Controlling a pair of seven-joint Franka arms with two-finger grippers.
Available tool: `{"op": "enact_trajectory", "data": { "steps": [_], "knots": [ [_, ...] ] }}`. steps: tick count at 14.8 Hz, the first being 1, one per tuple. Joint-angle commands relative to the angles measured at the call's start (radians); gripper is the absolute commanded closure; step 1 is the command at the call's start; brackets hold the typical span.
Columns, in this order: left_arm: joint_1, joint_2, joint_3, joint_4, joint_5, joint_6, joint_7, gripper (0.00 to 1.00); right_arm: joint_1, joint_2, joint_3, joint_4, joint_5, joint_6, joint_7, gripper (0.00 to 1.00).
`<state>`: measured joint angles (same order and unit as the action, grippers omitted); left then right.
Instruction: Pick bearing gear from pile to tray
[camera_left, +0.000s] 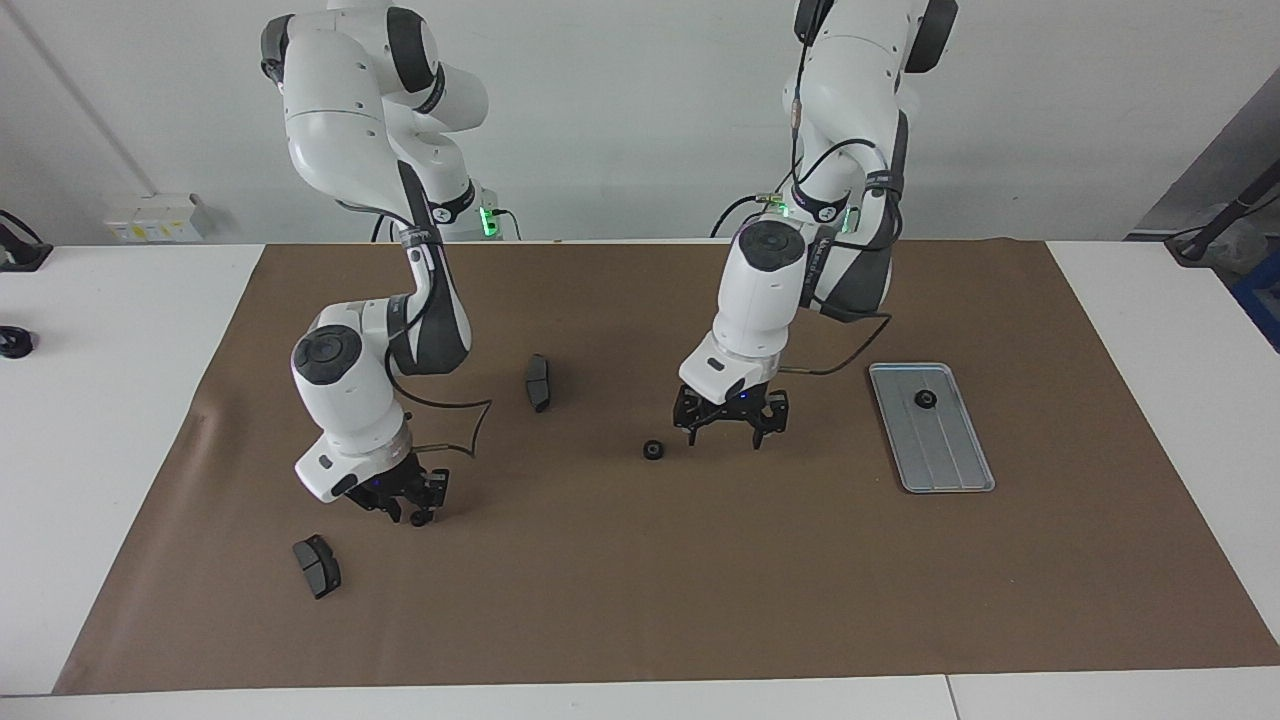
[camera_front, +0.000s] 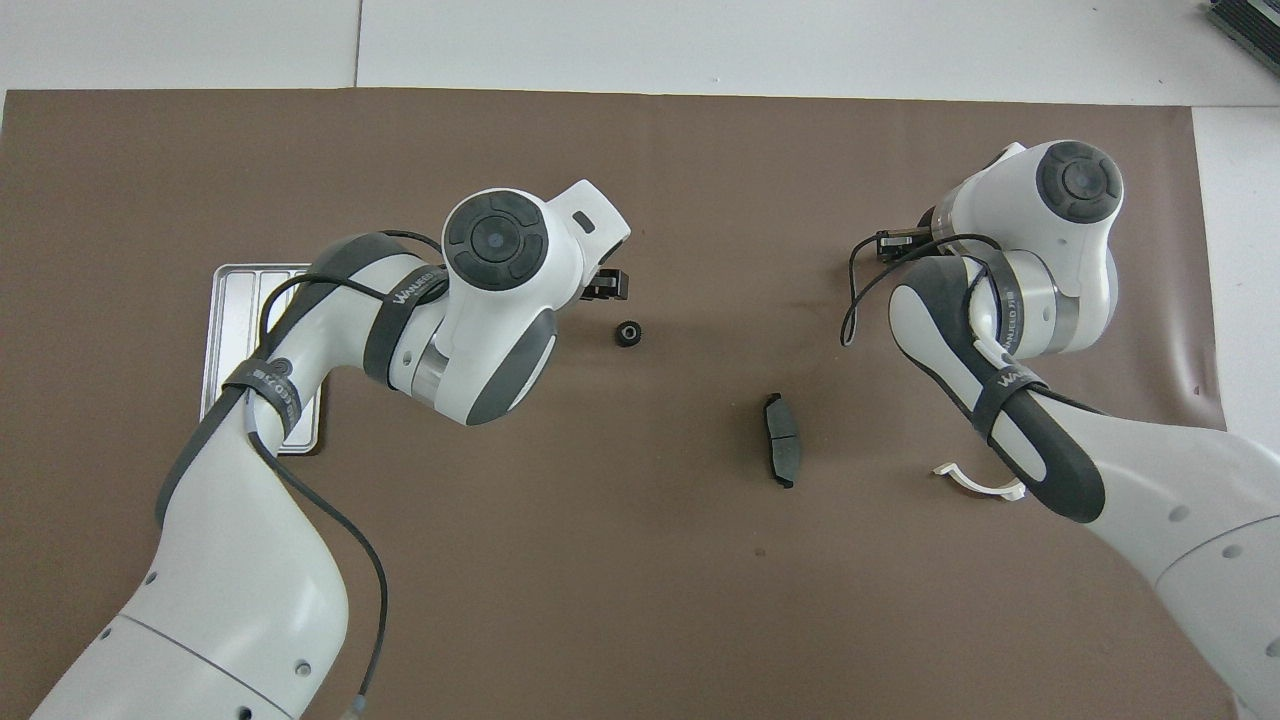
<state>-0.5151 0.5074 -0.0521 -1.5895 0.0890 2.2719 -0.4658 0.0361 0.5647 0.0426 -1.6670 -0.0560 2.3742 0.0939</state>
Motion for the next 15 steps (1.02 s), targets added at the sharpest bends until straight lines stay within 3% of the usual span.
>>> {"op": "enact_trajectory", "data": {
  "steps": [1,9,10,12,13,14,15],
  "knots": [
    [-0.034,0.039,0.017,0.051,0.029,0.018,-0.030,0.00,-0.007,0.001,0.005,-0.016,0.027,0.025,-0.025,0.59],
    [-0.071,0.054,0.015,0.006,0.018,0.113,-0.050,0.00,-0.001,-0.005,0.007,-0.030,0.027,-0.001,-0.023,0.59],
    [-0.086,0.093,0.017,0.017,0.020,0.120,-0.075,0.00,-0.002,-0.005,0.007,-0.030,0.027,-0.001,-0.025,0.59],
    [-0.097,0.102,0.017,0.017,0.025,0.118,-0.096,0.00,-0.001,-0.006,0.007,-0.037,0.027,0.002,-0.026,0.71],
    [-0.098,0.102,0.017,0.016,0.025,0.117,-0.097,0.00,-0.001,-0.006,0.007,-0.042,0.030,0.007,-0.026,0.91],
    [-0.100,0.100,0.017,0.010,0.025,0.118,-0.103,0.00,-0.001,-0.008,0.007,-0.043,0.036,0.004,-0.019,1.00],
    [-0.103,0.100,0.017,0.002,0.026,0.117,-0.109,0.00,-0.001,-0.008,0.007,-0.043,0.065,0.002,-0.011,1.00]
  ]
}}
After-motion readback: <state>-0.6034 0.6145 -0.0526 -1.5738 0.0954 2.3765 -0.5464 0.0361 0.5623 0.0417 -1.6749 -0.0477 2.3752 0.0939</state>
